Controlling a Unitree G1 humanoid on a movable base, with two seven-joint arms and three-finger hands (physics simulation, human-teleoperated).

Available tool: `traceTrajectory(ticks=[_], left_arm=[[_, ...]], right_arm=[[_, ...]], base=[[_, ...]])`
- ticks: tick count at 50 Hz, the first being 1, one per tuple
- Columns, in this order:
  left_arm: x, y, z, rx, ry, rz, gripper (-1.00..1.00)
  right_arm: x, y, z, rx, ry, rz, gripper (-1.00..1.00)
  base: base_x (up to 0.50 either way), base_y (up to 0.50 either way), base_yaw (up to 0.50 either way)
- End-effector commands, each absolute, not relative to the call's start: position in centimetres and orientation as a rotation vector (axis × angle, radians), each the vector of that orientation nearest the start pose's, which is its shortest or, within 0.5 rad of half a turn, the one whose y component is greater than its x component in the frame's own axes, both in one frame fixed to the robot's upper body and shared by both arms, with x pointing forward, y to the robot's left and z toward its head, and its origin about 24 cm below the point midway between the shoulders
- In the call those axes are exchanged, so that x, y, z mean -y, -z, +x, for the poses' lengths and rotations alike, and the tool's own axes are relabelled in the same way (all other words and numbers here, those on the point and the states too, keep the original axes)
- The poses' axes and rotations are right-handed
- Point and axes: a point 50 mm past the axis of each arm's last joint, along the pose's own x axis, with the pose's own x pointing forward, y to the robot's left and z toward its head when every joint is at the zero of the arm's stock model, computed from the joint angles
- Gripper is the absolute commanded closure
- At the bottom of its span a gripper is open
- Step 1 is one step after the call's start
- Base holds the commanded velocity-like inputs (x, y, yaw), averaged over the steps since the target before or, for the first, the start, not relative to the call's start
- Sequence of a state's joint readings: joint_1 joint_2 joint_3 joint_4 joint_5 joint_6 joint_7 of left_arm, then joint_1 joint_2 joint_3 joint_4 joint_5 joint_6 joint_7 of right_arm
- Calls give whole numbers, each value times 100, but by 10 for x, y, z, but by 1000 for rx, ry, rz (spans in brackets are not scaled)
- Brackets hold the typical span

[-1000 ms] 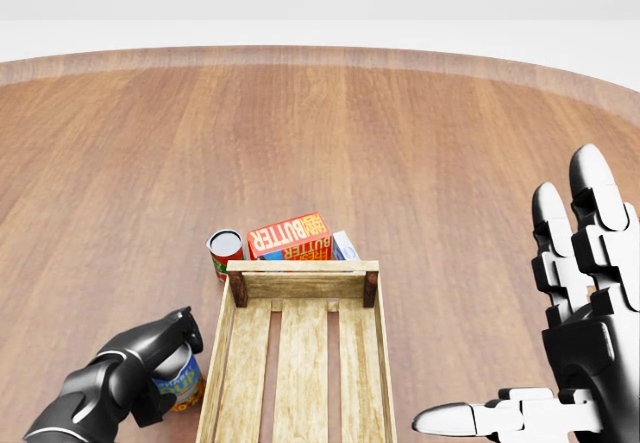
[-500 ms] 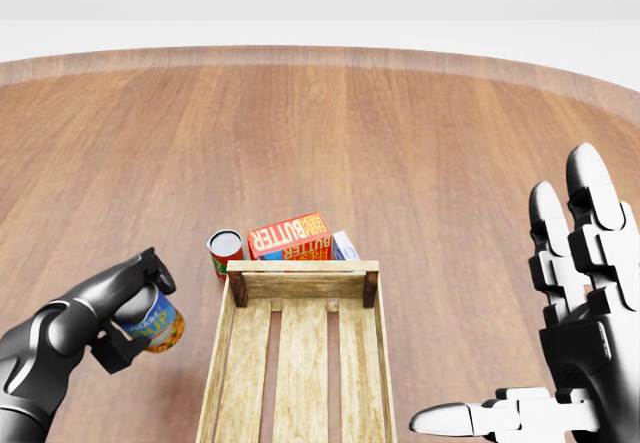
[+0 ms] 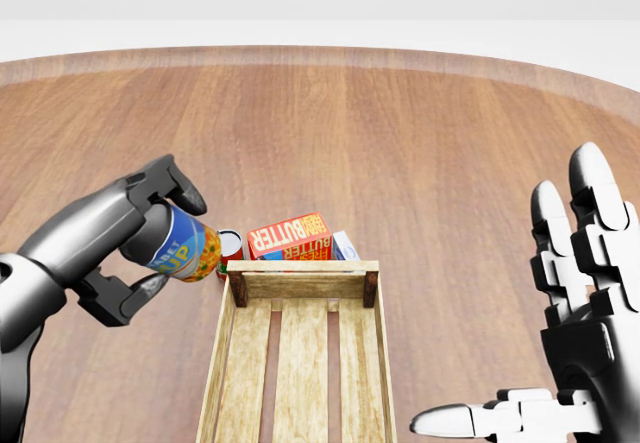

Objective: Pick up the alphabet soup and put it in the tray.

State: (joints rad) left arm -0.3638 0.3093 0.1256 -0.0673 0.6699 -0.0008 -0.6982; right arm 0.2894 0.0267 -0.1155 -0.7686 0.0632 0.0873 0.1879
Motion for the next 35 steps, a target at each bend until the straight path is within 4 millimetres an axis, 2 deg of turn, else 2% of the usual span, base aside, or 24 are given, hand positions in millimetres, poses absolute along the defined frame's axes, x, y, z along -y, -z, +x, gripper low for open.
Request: traceTrajectory(ticks=[1,7,10,13,19,22,31,35], left_arm=[[-163,-184,268,310,356,1065,98],[-143,-186,254,390,385,1092,98],[-132,-181,249,397,413,1087,98],[-115,-164,241,389,490,1119,98],[-103,-139,242,291,551,1135,98],[-93,-113,240,193,623,1162,98],[-88,-92,244,105,672,1200,98],[-82,-91,242,109,683,1212,98]], right_arm=[[176,-150,174,412,-9,-33,-100],[175,-150,175,410,-12,-34,-100],[176,-150,174,412,-10,-35,-100],[175,-149,175,409,-13,-32,-100],[178,-153,172,425,-6,-35,-100],[177,-150,174,414,-9,-33,-100],[179,-152,173,420,-3,-33,-100],[177,-150,175,412,-8,-33,-100]], base=[[0,0,0],[0,0,0],[0,0,0],[0,0,0],[0,0,0],[0,0,0],[0,0,0],[0,0,0]])
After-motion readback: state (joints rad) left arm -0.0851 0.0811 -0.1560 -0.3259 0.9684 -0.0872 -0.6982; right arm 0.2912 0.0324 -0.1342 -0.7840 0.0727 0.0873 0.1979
